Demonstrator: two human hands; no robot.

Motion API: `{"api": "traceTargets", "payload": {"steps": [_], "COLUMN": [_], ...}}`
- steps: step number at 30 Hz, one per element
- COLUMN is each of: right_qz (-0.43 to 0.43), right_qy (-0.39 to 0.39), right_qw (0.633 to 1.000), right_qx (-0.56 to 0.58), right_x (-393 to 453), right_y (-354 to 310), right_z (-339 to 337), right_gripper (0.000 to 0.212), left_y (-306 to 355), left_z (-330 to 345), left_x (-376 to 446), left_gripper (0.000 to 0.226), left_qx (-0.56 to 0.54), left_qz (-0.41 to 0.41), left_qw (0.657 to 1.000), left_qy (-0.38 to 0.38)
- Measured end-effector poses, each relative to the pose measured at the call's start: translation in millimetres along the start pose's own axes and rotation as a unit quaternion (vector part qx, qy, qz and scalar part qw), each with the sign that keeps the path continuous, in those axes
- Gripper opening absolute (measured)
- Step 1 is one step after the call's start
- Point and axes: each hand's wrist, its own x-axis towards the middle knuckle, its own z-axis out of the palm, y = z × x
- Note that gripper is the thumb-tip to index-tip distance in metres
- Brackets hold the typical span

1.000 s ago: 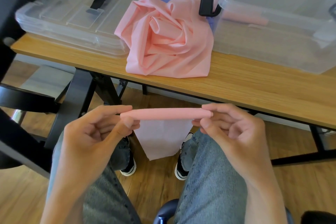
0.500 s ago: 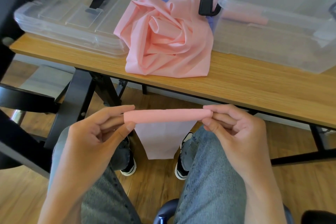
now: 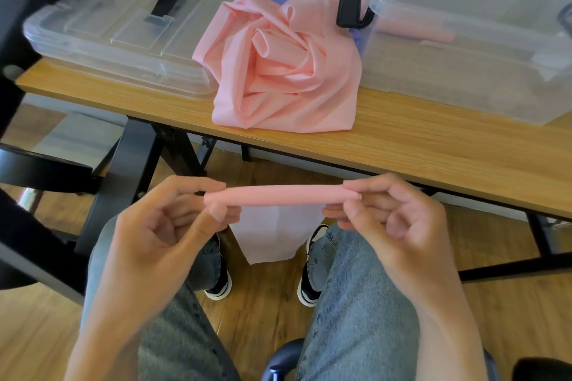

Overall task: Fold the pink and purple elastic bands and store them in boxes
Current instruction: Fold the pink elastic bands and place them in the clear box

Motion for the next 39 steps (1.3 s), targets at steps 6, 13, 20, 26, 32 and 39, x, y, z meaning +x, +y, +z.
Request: {"api": "traceTargets", "payload": {"steps": [6, 13, 20, 26, 32, 39], "right_qz": [0.012, -0.006, -0.039, -0.025, -0.023, -0.041], "right_qy": [0.008, 0.043, 0.030, 0.035, 0.051, 0.057], "right_qw": [0.999, 0.992, 0.990, 0.997, 0.989, 0.980], "right_qx": [-0.042, -0.115, -0.135, -0.070, -0.139, -0.187], "right_x": [1.3, 2.6, 0.9, -0.1, 1.1, 1.9], "right_y": [3.2, 9.6, 9.2, 2.6, 7.2, 13.7], "right_z": [-0.2, -2.6, -2.8, 0.3, -3.9, -5.9], "right_gripper": [0.023, 0.023, 0.017, 0.018, 0.038, 0.020], "left_y": [-2.3, -3.4, -5.3, -1.9, -0.4, -0.5], "left_z": [-0.7, -4.7, 0.4, -2.2, -2.9, -2.2], "left_x": [-0.1, 0.1, -0.9, -0.4, -0.7, -1.2], "left_gripper": [0.030, 0.038, 0.031, 0.028, 0.047, 0.034], "left_qx": [0.023, 0.103, 0.055, 0.025, 0.068, 0.087], "left_qz": [-0.013, -0.008, -0.026, -0.014, -0.011, -0.023], "left_qw": [1.000, 0.994, 0.998, 1.000, 0.998, 0.995], "left_qy": [0.008, -0.020, -0.013, -0.002, 0.004, -0.037]}}
